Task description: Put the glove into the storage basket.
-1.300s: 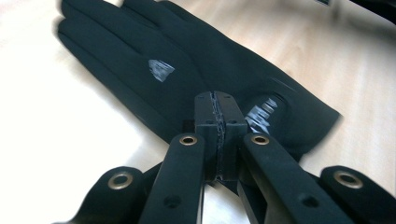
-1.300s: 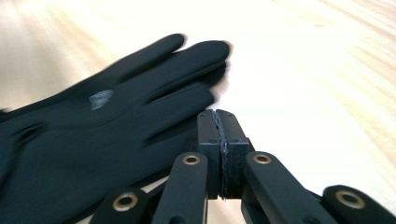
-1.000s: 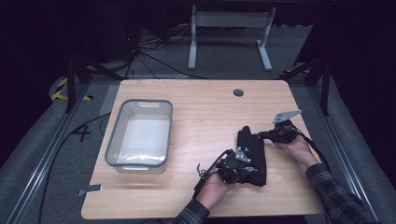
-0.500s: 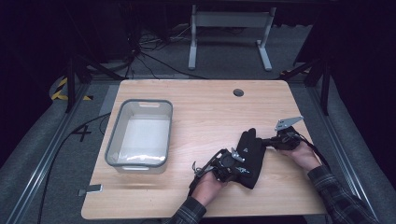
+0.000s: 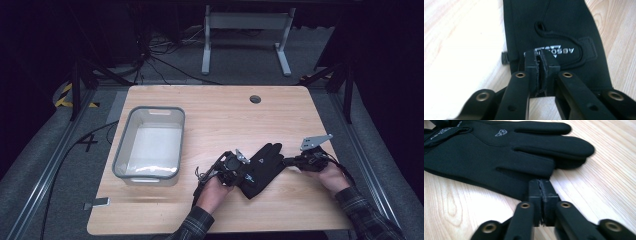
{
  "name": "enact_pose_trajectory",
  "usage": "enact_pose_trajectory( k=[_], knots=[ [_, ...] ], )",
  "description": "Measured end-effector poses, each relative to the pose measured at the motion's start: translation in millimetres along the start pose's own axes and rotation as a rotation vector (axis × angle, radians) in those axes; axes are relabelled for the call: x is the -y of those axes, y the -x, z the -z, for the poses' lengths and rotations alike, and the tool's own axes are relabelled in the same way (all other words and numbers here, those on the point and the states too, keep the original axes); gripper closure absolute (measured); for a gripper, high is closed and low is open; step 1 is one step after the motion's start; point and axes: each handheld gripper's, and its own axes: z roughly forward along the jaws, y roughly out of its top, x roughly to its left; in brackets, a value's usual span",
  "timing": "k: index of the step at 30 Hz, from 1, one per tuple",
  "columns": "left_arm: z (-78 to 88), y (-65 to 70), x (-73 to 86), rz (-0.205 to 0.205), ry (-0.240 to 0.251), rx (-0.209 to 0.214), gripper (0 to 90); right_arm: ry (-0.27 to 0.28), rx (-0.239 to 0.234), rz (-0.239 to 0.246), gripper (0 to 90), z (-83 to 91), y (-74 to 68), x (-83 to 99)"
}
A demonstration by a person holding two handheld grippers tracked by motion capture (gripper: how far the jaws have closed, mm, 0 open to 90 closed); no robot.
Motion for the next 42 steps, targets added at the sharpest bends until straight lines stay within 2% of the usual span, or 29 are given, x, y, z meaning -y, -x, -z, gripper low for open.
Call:
enact_pose_trajectory(
  k=[4, 8, 9, 12, 15, 17, 20, 27, 32, 37, 39, 40, 42],
  knots=[
    [-0.6, -1.2, -10.6, -0.005, 0.022, 0.024, 71.0, 0.015, 0.022, -0.037, 72.7, 11.3, 0.8, 10.6],
    [-3.6, -6.0, -22.5, -0.003, 0.053, 0.035, 53.3, 0.037, 0.065, -0.069, 51.2, 22.3, -1.0, 23.7],
    [-5.5, -8.3, -25.5, 0.003, 0.049, 0.048, 48.8, 0.04, 0.068, -0.085, 46.1, 24.1, -0.9, 27.8],
    [-13.5, -13.7, -33.7, 0.004, 0.051, 0.063, 37.1, 0.024, 0.102, -0.094, 34.3, 25.2, -3.6, 37.9],
    [-23.5, -16.4, -39.2, 0.007, 0.064, 0.093, 26.9, 0.027, 0.139, -0.098, 26.4, 26.0, -6.3, 46.1],
    [-30.9, -16.5, -42.4, -0.005, 0.044, 0.101, 20.7, 0.032, 0.156, -0.106, 21.7, 27.0, -7.4, 49.4],
    [-40.1, -15.0, -44.8, -0.01, 0.042, 0.1, 15.3, 0.042, 0.181, -0.103, 16.3, 26.9, -8.6, 53.9],
    [-53.7, -13.2, -44.6, -0.014, 0.013, 0.081, 13.7, 0.057, 0.188, -0.088, 14.1, 25.3, -9.2, 56.0],
    [-59.7, -12.2, -42.2, -0.038, -0.008, 0.072, 13.7, 0.067, 0.188, -0.086, 12.5, 24.4, -9.6, 56.9],
    [-58.6, -9.8, -41.7, -0.053, -0.012, 0.058, 19.9, 0.069, 0.19, -0.086, 11.6, 23.7, -10.0, 57.0],
    [-56.8, -9.1, -42.0, -0.067, -0.022, 0.059, 26.4, 0.068, 0.189, -0.086, 11.5, 23.7, -10.1, 57.0],
    [-55.8, -9.4, -42.5, -0.079, -0.019, 0.072, 33.6, 0.067, 0.19, -0.086, 11.2, 23.7, -10.1, 56.9],
    [-55.1, -9.3, -42.9, -0.071, -0.02, 0.09, 48.8, 0.066, 0.187, -0.086, 10.3, 23.2, -10.5, 56.6]
  ],
)
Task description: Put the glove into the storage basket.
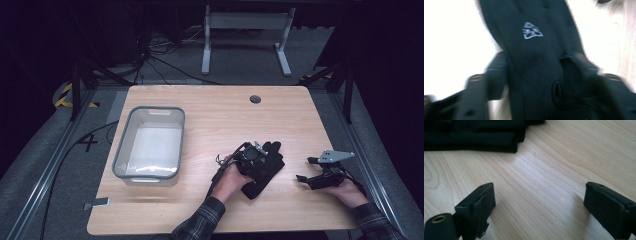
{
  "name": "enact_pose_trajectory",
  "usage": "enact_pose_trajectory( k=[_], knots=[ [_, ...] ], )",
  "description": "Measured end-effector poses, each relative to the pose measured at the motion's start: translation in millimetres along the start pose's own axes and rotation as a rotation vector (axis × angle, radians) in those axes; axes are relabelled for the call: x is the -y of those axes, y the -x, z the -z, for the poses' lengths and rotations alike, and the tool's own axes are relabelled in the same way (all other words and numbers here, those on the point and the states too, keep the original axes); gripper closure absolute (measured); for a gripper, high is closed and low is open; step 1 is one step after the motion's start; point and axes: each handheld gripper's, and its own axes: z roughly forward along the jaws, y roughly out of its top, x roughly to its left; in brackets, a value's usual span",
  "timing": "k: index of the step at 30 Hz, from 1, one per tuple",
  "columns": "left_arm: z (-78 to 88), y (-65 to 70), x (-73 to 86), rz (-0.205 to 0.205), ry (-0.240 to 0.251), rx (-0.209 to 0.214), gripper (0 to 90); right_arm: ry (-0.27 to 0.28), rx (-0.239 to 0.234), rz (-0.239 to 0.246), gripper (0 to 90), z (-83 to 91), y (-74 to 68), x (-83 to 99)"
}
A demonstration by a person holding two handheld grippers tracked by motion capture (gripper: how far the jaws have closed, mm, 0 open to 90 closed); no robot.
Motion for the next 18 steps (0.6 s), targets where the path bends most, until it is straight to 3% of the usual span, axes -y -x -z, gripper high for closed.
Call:
enact_pose_trajectory(
  k=[3, 6, 14, 18],
  knots=[
    [0.2, -1.0, -0.4, 0.014, -0.003, 0.039, 61.0, 0.0, -0.001, 0.002, 10.1, -0.1, -0.1, -0.1],
    [2.3, -1.5, -1.4, 0.031, 0.002, 0.055, 66.0, -0.001, -0.003, 0.003, 9.8, -0.2, -0.1, -0.1],
    [20.4, 0.5, -6.9, 0.041, 0.007, 0.051, 67.3, -0.001, -0.003, 0.004, 9.7, -0.2, -0.1, -0.2],
    [33.8, -0.5, -9.4, 0.058, 0.034, 0.055, 67.3, -0.002, -0.003, 0.004, 9.7, -0.2, -0.1, -0.2]
  ],
)
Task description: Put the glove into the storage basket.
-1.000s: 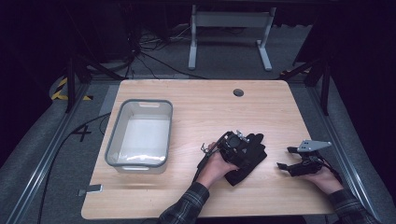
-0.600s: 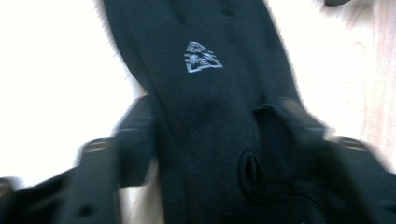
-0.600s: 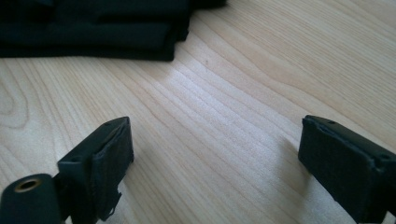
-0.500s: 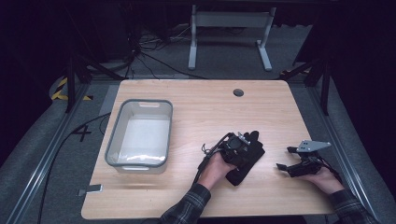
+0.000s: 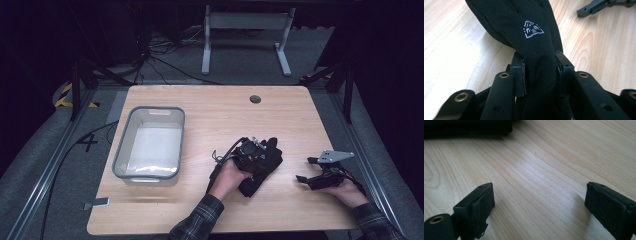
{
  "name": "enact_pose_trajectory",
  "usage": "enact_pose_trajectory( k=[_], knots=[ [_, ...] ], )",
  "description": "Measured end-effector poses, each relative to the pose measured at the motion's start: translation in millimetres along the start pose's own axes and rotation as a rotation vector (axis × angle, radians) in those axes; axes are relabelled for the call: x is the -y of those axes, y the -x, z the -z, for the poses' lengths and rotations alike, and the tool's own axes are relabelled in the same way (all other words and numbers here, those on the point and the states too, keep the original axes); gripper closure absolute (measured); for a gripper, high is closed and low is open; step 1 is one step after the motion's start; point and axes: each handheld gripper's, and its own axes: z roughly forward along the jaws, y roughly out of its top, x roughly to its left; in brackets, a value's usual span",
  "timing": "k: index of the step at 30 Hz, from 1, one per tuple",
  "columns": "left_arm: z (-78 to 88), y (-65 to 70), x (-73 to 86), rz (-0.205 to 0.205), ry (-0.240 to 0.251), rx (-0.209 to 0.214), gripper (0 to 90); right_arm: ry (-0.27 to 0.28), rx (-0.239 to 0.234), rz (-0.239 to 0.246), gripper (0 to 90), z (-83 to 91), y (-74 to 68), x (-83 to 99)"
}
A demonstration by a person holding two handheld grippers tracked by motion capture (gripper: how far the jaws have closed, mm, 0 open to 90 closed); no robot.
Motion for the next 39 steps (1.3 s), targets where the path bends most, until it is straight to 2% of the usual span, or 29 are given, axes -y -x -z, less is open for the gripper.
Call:
enact_pose_trajectory(
  k=[4, 12, 21, 28, 39],
  knots=[
    [9.2, -0.7, -2.4, 0.001, -0.003, -0.009, 67.3, 0.0, 0.0, 0.0, 9.6, 0.0, 0.0, 0.0],
    [42.5, -6.2, -8.6, 0.013, 0.031, -0.037, 67.2, 0.0, -0.001, 0.0, 9.5, 0.0, 0.0, 0.0],
    [78.2, -17.1, -8.4, 0.031, 0.053, -0.094, 67.2, 0.0, -0.001, 0.0, 9.5, -0.1, 0.0, 0.0],
    [104.5, -28.2, -0.7, 0.048, 0.059, -0.148, 67.2, 0.0, -0.001, 0.001, 9.4, -0.1, 0.0, 0.0],
    [145.2, -47.9, 23.6, 0.116, 0.096, -0.231, 67.3, 0.0, -0.001, 0.001, 9.4, -0.1, 0.0, 0.0]
  ],
)
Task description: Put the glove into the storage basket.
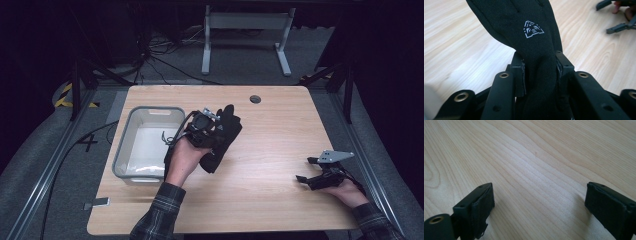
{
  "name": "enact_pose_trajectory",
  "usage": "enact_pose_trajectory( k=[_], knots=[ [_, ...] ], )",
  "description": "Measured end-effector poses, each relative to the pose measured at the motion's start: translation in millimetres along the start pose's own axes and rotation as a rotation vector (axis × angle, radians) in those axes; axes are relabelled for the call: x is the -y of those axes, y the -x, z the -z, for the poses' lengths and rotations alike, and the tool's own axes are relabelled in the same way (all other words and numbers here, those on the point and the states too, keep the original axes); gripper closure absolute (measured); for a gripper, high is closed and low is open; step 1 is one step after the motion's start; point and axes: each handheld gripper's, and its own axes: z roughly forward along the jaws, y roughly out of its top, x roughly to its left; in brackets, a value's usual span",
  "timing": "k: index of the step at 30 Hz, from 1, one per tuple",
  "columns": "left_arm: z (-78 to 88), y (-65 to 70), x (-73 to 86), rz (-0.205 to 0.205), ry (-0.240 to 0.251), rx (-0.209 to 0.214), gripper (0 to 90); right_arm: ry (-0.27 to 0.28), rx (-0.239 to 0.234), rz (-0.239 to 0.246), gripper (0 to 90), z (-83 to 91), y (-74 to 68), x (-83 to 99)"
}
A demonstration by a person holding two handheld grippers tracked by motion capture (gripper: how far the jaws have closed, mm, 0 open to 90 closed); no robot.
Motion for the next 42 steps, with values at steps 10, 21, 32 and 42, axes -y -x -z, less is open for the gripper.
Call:
enact_pose_trajectory(
  k=[10, 21, 32, 42],
  knots=[
    [38.7, -30.3, 22.3, 0.073, 0.037, -0.095, 67.3, 0.0, 0.0, 0.0, 9.4, 0.0, 0.0, 0.0],
    [69.5, -62.7, 51.0, 0.159, 0.068, -0.185, 67.3, 0.0, 0.0, 0.0, 9.4, 0.0, 0.0, 0.0],
    [68.7, -94.2, 83.9, 0.249, 0.036, -0.226, 67.3, 0.0, 0.0, 0.0, 9.4, 0.0, 0.0, 0.0],
    [44.3, -114.8, 100.1, 0.284, -0.042, -0.221, 66.9, 0.0, 0.0, 0.0, 9.4, 0.0, 0.0, 0.0]
  ],
)
